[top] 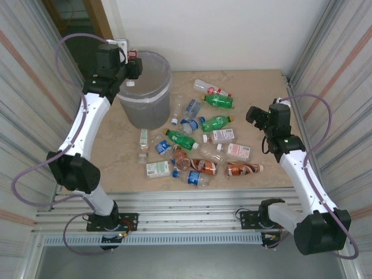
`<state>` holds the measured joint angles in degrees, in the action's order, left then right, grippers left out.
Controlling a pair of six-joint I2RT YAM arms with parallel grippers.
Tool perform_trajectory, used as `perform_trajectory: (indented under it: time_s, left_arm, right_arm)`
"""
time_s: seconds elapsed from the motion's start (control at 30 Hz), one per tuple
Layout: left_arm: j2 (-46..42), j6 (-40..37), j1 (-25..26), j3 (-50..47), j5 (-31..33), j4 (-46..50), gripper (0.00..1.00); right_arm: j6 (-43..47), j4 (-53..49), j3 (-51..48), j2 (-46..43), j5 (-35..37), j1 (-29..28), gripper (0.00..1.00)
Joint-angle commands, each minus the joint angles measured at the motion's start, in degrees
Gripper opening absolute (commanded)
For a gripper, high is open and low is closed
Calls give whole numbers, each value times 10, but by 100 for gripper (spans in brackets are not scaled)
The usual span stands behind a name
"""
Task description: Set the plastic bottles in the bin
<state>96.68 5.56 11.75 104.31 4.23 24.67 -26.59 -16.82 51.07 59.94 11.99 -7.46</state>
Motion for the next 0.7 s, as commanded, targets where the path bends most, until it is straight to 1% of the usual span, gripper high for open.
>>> perform_trajectory:
  time_s: [0.0,0.17,0.37,0.53,0.63,0.67]
  left_arm:
    - [17,-29,1,33,2,17,35]
    - [52,-42,1,48,8,27,35]
    - [96,-47,1,63,15,41,39]
    - [120,-46,1,72,20,58,45]
    - [131,-43,1,76,22,66,51]
    - [134,-43,1,78,23,69,56]
  right_arm:
    - [-16,-12,14,-14,-3,-5,98]
    - [-18,-13,13,-13,-4,-9,98]
    - [-17,-16,13,-11,0,-11,98]
    - [-16,-20,15,-7,3,-11,98]
    - [-16,-20,16,-4,4,-12,98]
    - [-16,-20,17,-3,4,-11,98]
